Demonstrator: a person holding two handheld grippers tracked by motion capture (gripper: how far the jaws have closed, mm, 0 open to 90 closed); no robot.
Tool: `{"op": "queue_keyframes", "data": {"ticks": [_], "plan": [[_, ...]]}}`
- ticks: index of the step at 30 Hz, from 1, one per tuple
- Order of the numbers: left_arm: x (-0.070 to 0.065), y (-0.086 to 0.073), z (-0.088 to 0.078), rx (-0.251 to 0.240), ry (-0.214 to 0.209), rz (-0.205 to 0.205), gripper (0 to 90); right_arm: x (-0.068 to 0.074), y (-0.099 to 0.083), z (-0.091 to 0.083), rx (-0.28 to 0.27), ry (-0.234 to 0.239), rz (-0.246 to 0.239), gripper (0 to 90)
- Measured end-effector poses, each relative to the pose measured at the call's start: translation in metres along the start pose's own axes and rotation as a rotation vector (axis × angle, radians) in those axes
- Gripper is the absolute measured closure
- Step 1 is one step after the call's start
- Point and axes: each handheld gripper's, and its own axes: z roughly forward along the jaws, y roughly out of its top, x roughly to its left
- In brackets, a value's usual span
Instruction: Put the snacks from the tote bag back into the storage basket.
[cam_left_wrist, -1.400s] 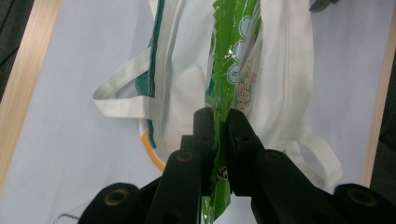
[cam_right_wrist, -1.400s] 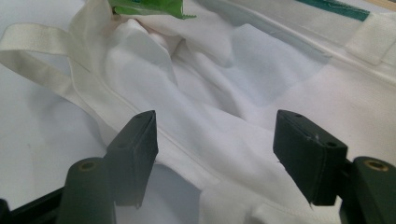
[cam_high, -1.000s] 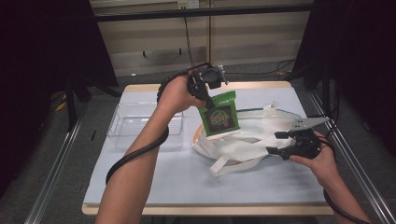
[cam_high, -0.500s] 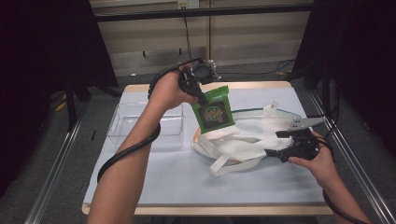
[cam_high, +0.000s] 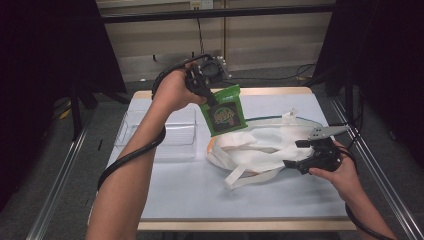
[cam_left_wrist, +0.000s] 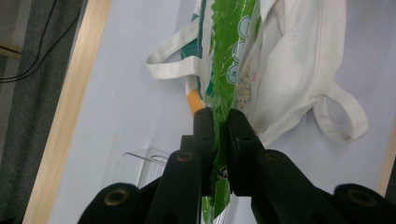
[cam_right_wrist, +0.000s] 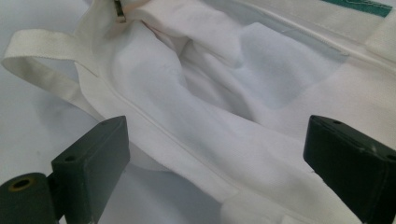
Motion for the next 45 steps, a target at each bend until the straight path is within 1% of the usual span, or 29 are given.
{"op": "queue_keyframes", "data": {"ticks": [1, 3, 7, 8, 9, 11, 13, 14, 15, 16, 18, 20, 21, 22, 23, 24, 25, 26, 27, 28, 29, 30, 32, 36, 38, 40, 41, 44, 45], "plan": [[-0.001, 0.000, -0.001, -0.001, 0.009, -0.008, 84.3, 0.000, 0.000, 0.000, 0.002, 0.003, 0.000, 6.4], [0.000, -0.001, -0.003, -0.001, 0.016, -0.008, 84.3, 0.001, 0.000, 0.000, -0.001, 0.002, -0.001, 6.3], [0.003, -0.003, -0.007, 0.003, 0.008, 0.004, 84.2, 0.001, 0.000, 0.000, -0.001, 0.005, -0.004, 6.3], [0.003, -0.004, -0.007, -0.009, 0.015, -0.011, 84.3, 0.001, 0.000, 0.001, -0.003, 0.003, -0.005, 6.3], [0.004, -0.005, -0.009, 0.008, 0.014, -0.007, 84.3, 0.001, 0.000, 0.001, -0.003, 0.004, -0.004, 6.3], [0.006, -0.008, -0.011, 0.002, 0.027, -0.012, 84.3, 0.001, 0.000, 0.001, -0.004, 0.006, -0.004, 6.2], [0.007, -0.010, -0.013, 0.014, 0.028, -0.009, 84.3, 0.001, 0.000, 0.002, -0.003, 0.008, -0.007, 6.1], [0.007, -0.011, -0.014, 0.024, 0.039, -0.005, 84.3, 0.001, 0.000, 0.002, -0.002, 0.009, -0.006, 6.1], [0.008, -0.013, -0.014, 0.022, 0.034, -0.008, 84.3, 0.001, 0.000, 0.002, -0.003, 0.009, -0.007, 6.0], [0.008, -0.014, -0.015, 0.036, 0.038, -0.005, 84.3, 0.001, 0.000, 0.002, -0.002, 0.010, -0.007, 6.0], [0.009, -0.017, -0.016, 0.036, 0.038, -0.004, 84.2, 0.001, 0.000, 0.002, -0.003, 0.013, -0.005, 5.6], [0.009, -0.020, -0.016, 0.041, 0.043, -0.014, 84.3, 0.002, 0.000, 0.003, -0.003, 0.012, -0.007, 5.5], [0.011, -0.021, -0.017, 0.055, 0.038, -0.008, 84.3, 0.002, 0.000, 0.003, -0.001, 0.010, -0.006, 5.4], [0.010, -0.023, -0.016, 0.043, 0.046, -0.012, 84.3, 0.002, 0.001, 0.003, -0.002, 0.013, -0.006, 5.3], [0.011, -0.024, -0.018, 0.057, 0.039, -0.010, 84.3, 0.003, 0.001, 0.003, -0.002, 0.011, -0.005, 5.2], [0.011, -0.025, -0.017, 0.047, 0.045, -0.007, 84.3, 0.003, 0.001, 0.003, -0.003, 0.015, -0.005, 5.1], [0.011, -0.026, -0.018, 0.063, 0.037, -0.006, 84.3, 0.003, 0.001, 0.004, -0.003, 0.017, -0.006, 5.0], [0.012, -0.026, -0.019, 0.064, 0.041, 0.000, 84.3, 0.003, 0.001, 0.004, -0.002, 0.018, -0.006, 4.9], [0.012, -0.027, -0.018, 0.058, 0.050, -0.009, 84.3, 0.004, 0.001, 0.004, -0.003, 0.016, -0.006, 4.8], [0.013, -0.028, -0.020, 0.079, 0.049, -0.003, 84.3, 0.004, 0.001, 0.005, -0.003, 0.019, -0.008, 4.7], [0.014, -0.029, -0.019, 0.064, 0.038, -0.012, 84.3, 0.004, 0.002, 0.005, -0.003, 0.023, -0.008, 4.6], [0.015, -0.030, -0.019, 0.071, 0.048, -0.006, 84.3, 0.004, 0.002, 0.005, -0.004, 0.022, -0.009, 4.5], [0.015, -0.031, -0.018, 0.075, 0.055, -0.011, 84.3, 0.004, 0.002, 0.005, -0.004, 0.024, -0.009, 4.6], [0.016, -0.033, -0.020, 0.087, 0.058, -0.015, 84.3, 0.004, 0.001, 0.005, -0.004, 0.023, -0.008, 4.6], [0.018, -0.034, -0.021, 0.078, 0.044, -0.014, 84.2, 0.004, 0.001, 0.005, 0.001, 0.024, -0.008, 4.6], [0.018, -0.035, -0.021, 0.085, 0.070, -0.011, 84.3, 0.004, 0.001, 0.006, -0.002, 0.026, -0.009, 4.6], [0.018, -0.036, -0.022, 0.084, 0.066, -0.016, 84.3, 0.004, 0.001, 0.006, 0.001, 0.025, -0.011, 4.6], [0.019, -0.038, -0.024, 0.098, 0.076, -0.018, 83.6, 0.004, 0.001, 0.006, 0.003, 0.026, -0.012, 4.5], [0.019, -0.040, -0.023, 0.086, 0.081, -0.023, 83.6, 0.004, 0.001, 0.006, 0.003, 0.026, -0.012, 4.5]]}}
